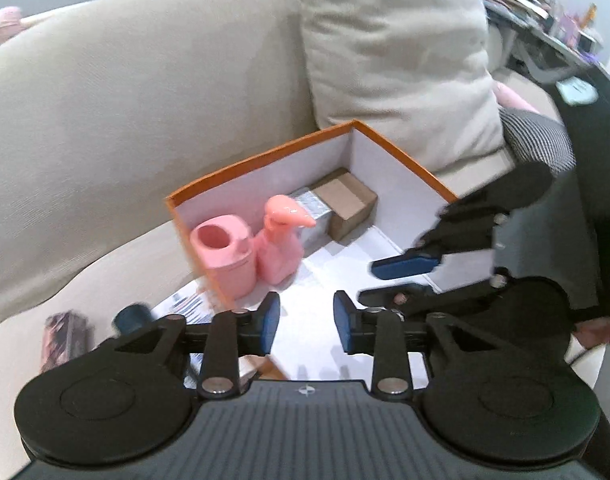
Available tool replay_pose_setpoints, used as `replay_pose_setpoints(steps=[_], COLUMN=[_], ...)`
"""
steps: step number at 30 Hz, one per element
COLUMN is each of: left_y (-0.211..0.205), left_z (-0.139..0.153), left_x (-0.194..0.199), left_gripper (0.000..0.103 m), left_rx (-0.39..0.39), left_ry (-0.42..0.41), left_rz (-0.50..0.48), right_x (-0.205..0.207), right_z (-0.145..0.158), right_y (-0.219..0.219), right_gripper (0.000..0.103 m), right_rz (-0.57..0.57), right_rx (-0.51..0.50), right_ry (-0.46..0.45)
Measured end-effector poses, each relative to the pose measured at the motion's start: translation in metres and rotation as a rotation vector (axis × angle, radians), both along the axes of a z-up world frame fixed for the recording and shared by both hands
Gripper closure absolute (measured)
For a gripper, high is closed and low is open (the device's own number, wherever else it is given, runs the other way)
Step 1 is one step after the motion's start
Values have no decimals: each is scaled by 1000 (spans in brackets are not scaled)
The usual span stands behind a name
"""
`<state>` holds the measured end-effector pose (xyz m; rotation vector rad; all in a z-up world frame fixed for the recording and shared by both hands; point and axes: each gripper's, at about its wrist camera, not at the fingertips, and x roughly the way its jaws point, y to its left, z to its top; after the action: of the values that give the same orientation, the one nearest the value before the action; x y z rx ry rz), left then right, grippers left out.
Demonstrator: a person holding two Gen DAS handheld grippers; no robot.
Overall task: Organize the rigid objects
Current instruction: 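Withdraw both open tools from the orange box toward the items on the sofa, then grasp the plaid glasses case with the left tool while the right tool grasps the dark spray can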
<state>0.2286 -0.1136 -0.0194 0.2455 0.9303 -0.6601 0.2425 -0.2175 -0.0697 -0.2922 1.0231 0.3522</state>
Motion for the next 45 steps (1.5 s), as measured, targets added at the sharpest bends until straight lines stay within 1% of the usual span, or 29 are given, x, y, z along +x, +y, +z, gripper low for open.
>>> replay_pose_setpoints(steps=[1,4,6,8,12,14,15,16,18,20,22,24,25,28,30,32,33,35,40,45], left_y=[2,24,41,53,87,105,113,122,140,156,169,178,181,191,195,197,198,198,199,195], left_z=[2,12,16,17,19,17,16,15,12,8,4,0,-2,-10,-13,-17,-19,-24,-39,-51], left_x=[-4,-20,-31,-38,-60,-68,-71,-76,-83,-88,-90,-90,-89,-86,-80,-74,-71,-61,-24,12], left_gripper=[63,57,56,56,56,56,56,56,56,56,56,56,56,56,57,57,57,60,61,61], left_rx=[-2,-32,-54,-60,-55,-56,-53,-46,-35,-47,-72,-78,-76,-87,-99,-111,-117,-128,-153,-101], left_ry=[-12,-45,-61,-71,-115,-112,-107,-104,-101,-80,-44,-13,1,26,36,45,49,61,90,84], left_rz=[20,90,143,185,281,327,350,377,440,481,501,511,517,539,539,531,531,529,539,511], right_x=[-7,-17,-27,-36,-58,-66,-70,-73,-78,-84,-84,-83,-83,-80,-74,-65,-61,-48,-17,17], right_z=[4,9,12,15,24,27,32,36,43,52,50,46,44,36,29,22,18,10,-8,-28], right_y=[2,9,12,16,27,35,38,44,57,72,88,103,112,138,152,160,163,168,173,179], right_gripper=[82,80,76,75,75,74,72,66,59,57,57,58,58,58,59,61,64,64,65,66], right_rz=[-21,-84,-144,-195,-257,-279,-287,-295,-295,-283,-265,-242,-232,-191,-169,-176,-181,-196,-214,-237], right_rx=[14,68,114,154,167,187,197,204,209,210,226,268,274,233,214,198,191,175,155,158], right_ry=[-11,-32,-46,-62,-138,-172,-183,-195,-216,-234,-231,-204,-196,-188,-166,-143,-132,-107,-76,-28])
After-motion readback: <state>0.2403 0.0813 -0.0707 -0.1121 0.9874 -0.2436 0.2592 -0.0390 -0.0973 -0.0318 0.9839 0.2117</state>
